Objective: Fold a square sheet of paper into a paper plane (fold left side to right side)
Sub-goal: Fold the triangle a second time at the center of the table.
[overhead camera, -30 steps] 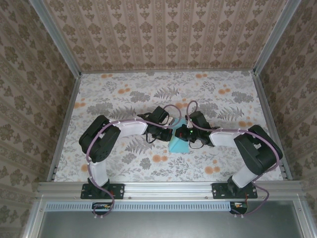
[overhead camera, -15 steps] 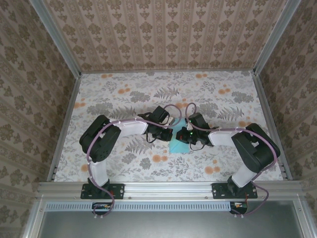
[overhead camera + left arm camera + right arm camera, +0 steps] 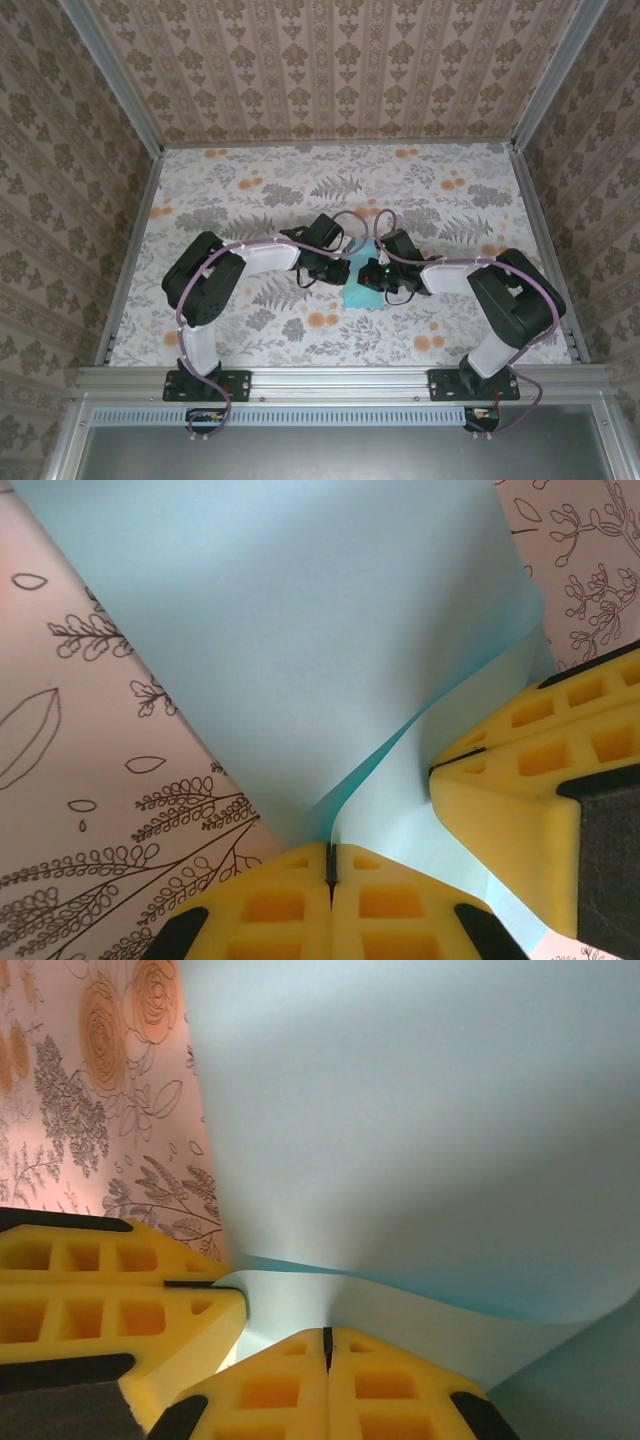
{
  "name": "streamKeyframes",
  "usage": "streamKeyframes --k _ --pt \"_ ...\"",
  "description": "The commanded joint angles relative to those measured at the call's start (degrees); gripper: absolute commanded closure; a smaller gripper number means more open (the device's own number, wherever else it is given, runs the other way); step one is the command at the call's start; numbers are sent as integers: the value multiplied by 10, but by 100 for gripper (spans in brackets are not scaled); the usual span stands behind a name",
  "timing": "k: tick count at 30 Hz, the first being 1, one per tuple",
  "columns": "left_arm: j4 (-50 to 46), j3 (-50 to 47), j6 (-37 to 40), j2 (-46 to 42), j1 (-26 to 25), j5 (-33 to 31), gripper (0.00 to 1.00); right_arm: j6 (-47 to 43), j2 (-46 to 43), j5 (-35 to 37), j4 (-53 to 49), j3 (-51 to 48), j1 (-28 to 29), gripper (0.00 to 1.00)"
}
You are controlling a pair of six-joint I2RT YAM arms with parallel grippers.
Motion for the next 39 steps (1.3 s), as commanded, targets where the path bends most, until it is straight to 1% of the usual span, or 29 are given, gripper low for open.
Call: streamKeyframes --k 1,5,8,14,17,21,25,28,39 --pt "-25 8 10 12 -4 -1 93 -7 0 22 -29 -12 -1 100" --pt "-18 2 4 -11 -2 -2 89 -2 1 27 -28 -21 -1 100" --pt "-22 1 3 -32 -1 -5 84 0 1 29 -25 -28 -1 100" --pt "-35 -16 -1 -82 3 -10 78 2 0 27 -21 -31 -1 100" --pt "-31 -32 -12 -104 3 13 78 1 1 26 -21 -29 -1 100" --pt "2 -62 -42 -126 0 73 78 0 1 25 -22 -28 -1 100" --pt "52 -88 -80 -127 -7 133 78 1 1 24 -22 -28 -1 100" --pt "86 -95 -102 -117 -17 162 77 1 1 24 -23 -27 -1 100" --pt "86 -81 -102 -61 -38 160 77 -1 1 23 -27 -23 -1 100"
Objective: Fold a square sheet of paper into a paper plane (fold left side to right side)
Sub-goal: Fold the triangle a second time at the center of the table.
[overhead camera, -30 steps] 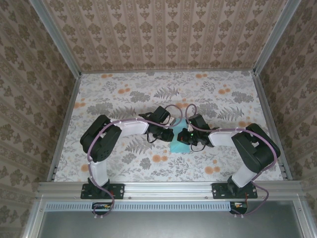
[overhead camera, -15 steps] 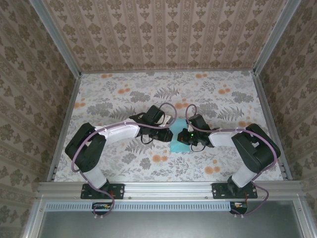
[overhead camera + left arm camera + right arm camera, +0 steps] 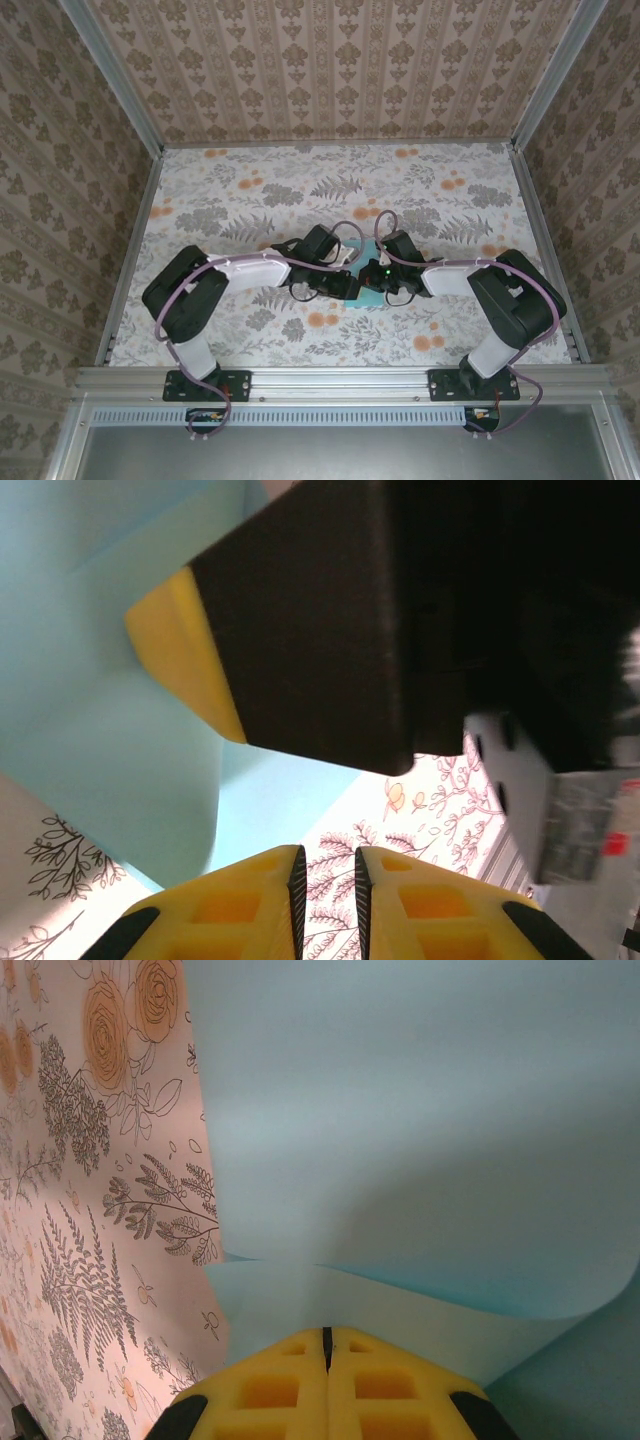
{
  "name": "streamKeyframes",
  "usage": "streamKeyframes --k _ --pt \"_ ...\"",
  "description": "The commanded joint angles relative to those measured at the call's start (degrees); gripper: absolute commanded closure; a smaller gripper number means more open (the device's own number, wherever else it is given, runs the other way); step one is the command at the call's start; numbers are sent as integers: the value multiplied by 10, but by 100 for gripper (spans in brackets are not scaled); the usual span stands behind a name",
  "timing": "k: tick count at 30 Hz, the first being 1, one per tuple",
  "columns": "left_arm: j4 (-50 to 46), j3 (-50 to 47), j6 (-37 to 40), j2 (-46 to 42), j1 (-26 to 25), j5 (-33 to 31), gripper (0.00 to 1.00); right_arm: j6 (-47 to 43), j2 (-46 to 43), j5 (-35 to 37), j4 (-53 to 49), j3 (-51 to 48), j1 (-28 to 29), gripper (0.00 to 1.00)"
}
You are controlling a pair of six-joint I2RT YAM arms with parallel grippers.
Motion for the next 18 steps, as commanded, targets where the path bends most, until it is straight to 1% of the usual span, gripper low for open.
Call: streamKeyframes --k 1,11,18 --pt "3 11 -4 22 -8 9 77 -1 3 20 -47 -11 -1 100" --pt "-21 7 3 31 -9 -25 77 -4 3 20 -54 -9 -1 100" --pt "-17 -4 1 34 -9 -32 78 -7 3 21 -58 -8 -1 100"
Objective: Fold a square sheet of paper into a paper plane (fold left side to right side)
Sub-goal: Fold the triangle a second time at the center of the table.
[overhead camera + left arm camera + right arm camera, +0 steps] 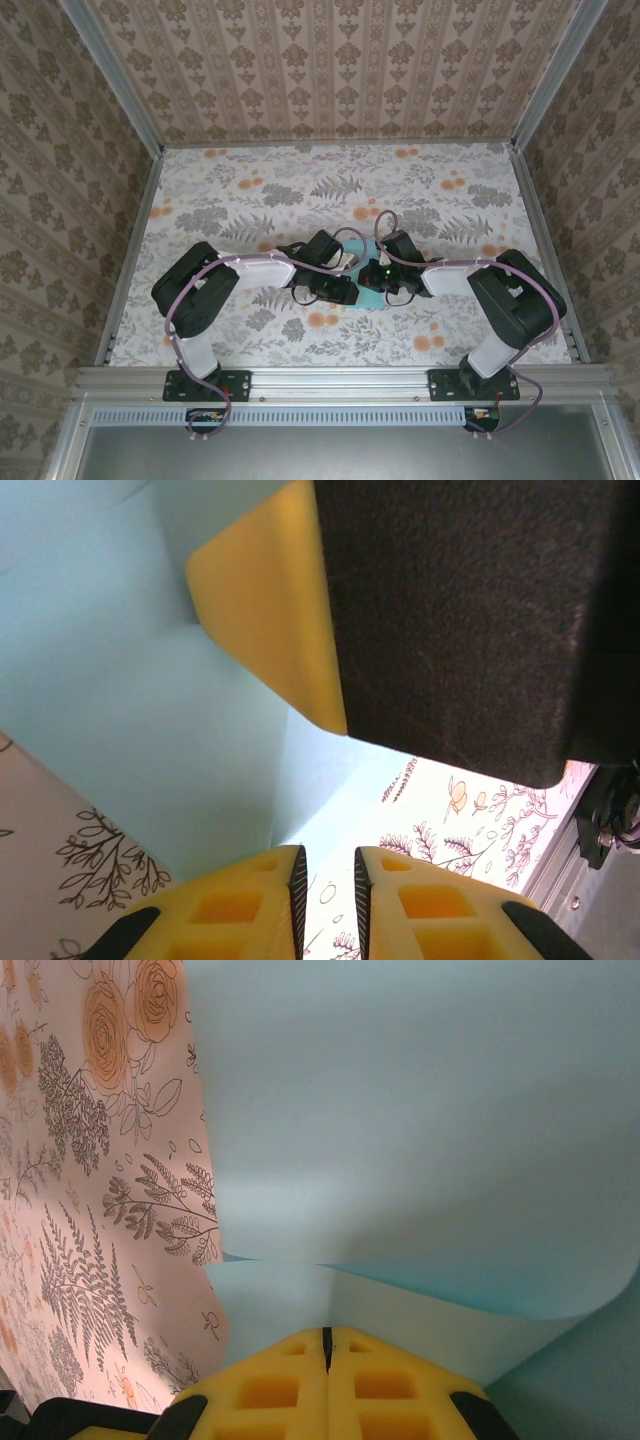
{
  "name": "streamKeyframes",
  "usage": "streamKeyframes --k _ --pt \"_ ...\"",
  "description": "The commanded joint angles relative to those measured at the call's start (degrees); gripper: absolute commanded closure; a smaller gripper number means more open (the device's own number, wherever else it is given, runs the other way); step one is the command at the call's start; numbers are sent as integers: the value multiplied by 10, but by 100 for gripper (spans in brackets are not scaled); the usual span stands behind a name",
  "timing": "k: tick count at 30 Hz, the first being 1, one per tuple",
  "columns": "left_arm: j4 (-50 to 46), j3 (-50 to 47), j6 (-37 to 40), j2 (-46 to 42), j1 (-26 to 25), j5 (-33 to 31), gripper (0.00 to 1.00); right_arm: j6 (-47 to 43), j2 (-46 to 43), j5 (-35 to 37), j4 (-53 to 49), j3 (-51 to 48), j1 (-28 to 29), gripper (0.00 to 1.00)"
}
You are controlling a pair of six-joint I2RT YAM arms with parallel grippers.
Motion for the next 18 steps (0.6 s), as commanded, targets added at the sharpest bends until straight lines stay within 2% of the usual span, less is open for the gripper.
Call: streamKeyframes --k 1,18 --pt "-7 -4 -1 7 -3 -6 78 -6 3 21 -59 -7 -1 100" --pt "7 -36 -17 8 -7 -14 78 -10 1 23 -68 -6 -1 100"
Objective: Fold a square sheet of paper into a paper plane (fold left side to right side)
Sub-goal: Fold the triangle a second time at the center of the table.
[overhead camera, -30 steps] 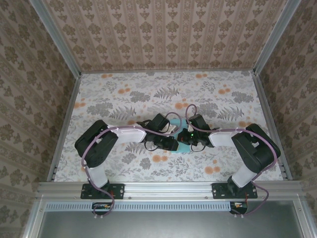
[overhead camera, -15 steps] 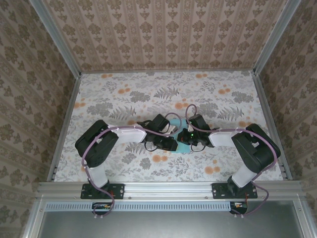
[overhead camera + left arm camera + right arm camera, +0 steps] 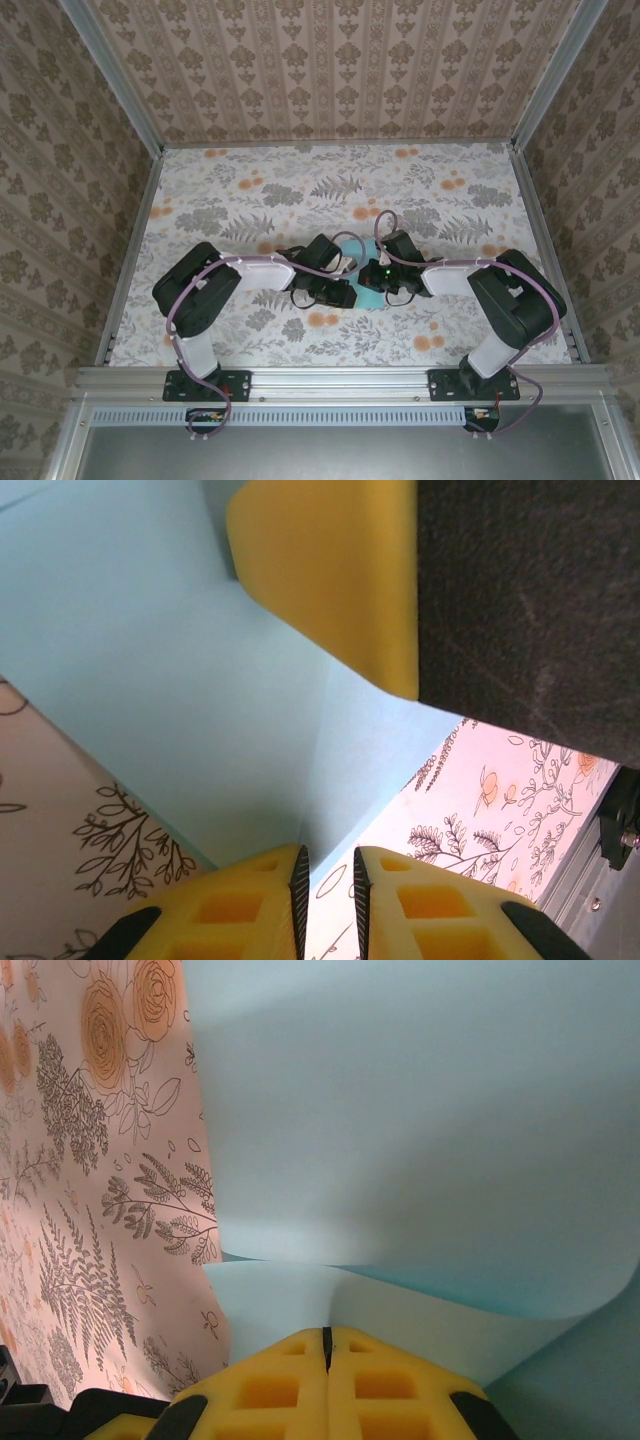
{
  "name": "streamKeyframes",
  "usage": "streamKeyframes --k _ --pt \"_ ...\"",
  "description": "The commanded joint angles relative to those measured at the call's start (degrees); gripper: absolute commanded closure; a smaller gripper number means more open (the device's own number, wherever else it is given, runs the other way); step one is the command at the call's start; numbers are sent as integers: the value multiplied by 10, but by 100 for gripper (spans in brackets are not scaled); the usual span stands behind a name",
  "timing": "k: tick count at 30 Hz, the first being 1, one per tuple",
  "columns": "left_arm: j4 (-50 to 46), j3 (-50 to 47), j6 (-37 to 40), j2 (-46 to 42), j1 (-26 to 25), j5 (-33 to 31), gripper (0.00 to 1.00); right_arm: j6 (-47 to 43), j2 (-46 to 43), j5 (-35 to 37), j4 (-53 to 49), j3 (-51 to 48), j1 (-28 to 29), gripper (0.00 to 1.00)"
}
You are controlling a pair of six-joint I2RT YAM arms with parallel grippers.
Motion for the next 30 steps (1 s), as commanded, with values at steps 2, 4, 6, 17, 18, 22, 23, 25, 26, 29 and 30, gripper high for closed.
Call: streamKeyframes --k 2,4,6,17,18,22,23,25,26,29,30 --pt "-9 -23 -14 -2 -4 -10 78 -10 2 23 -63 -8 -1 100" --pt "-6 -32 -17 -9 -5 -9 79 -10 2 24 -64 -7 -1 100" --pt "-6 -39 -20 -17 -5 -10 79 -10 2 24 -64 -8 -1 100" --pt "-2 -46 -23 -75 1 -5 81 -9 2 21 -63 -7 -1 100" --pt "-2 -43 -23 -81 2 -5 81 -9 2 21 -64 -6 -1 100" --pt "-8 -29 -17 -83 10 -10 80 -8 2 20 -63 -6 -1 100" --pt "-9 -27 -14 -79 12 -11 80 -8 2 20 -62 -6 -1 100" --pt "-13 -17 -7 -66 14 -12 79 -8 2 19 -63 -6 -1 100" --pt "-15 -13 -4 -59 15 -13 79 -8 3 19 -62 -6 -1 100" --pt "-14 -1 2 -38 14 -9 79 -8 3 18 -62 -5 0 100" --pt "-14 3 3 -32 14 -9 79 -8 3 18 -63 -5 0 100"
